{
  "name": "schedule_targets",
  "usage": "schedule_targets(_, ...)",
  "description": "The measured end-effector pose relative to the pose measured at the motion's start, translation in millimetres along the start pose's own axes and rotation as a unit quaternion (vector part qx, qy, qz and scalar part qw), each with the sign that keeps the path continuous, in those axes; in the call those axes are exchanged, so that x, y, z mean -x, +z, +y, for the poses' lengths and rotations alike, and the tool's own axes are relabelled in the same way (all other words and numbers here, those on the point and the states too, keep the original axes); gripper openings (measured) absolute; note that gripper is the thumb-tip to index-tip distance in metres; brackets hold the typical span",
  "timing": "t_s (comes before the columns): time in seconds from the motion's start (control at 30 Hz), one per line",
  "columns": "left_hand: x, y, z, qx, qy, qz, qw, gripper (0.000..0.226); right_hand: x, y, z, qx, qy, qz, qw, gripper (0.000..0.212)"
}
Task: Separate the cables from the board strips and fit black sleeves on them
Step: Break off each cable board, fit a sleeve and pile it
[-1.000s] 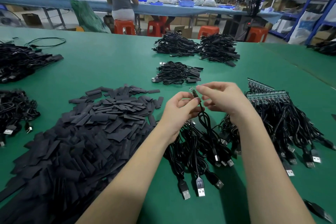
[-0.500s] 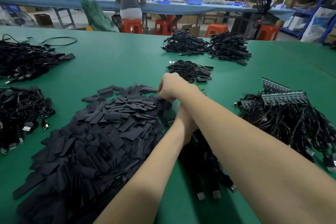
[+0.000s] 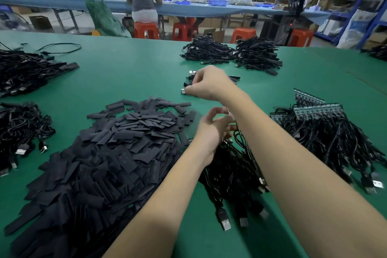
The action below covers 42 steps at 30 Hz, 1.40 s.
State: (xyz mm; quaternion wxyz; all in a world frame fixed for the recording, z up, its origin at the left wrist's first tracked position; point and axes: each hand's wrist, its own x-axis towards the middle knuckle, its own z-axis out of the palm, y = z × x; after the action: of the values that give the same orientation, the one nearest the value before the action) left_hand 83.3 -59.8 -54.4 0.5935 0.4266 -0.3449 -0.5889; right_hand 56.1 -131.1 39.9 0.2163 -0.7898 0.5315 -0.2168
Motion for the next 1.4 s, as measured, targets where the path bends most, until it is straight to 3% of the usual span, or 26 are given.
schedule_targets(0.07,0,1,1,-0.002,-0.003,-0.011,1.000,0.015,21,-24,15,-0.127,-0.003,0.017,0.992,0.010)
schedule_targets(0.17,1,3,2,0.021,-0.008,-0.030,0.999,0.011,54,-51,46,-0.329,-0.002,0.033,0.944,0.017)
schedule_targets(0.27,3,2,4,0.041,-0.014,-0.056,0.997,0.007,77,-59,70,-0.438,0.020,0.030,0.898,0.030)
schedule_targets(0.43,5,1,8,0.067,-0.021,-0.093,0.993,0.004,94,-43,97,-0.455,0.074,0.007,0.887,0.038)
schedule_targets(0.53,5,-3,10,0.066,-0.033,-0.104,0.992,0.006,96,-35,102,-0.515,0.075,0.000,0.854,0.043)
schedule_targets(0.63,4,-6,11,0.075,-0.052,-0.116,0.989,0.005,97,-33,108,-0.561,0.054,0.007,0.826,0.034)
schedule_targets(1.03,5,-12,12,0.079,-0.083,-0.159,0.981,0.009,97,-31,111,-0.563,0.033,0.034,0.825,0.021)
schedule_targets(1.4,9,-12,16,0.020,-0.076,-0.194,0.978,0.011,98,-34,122,-0.590,0.016,-0.003,0.807,0.020)
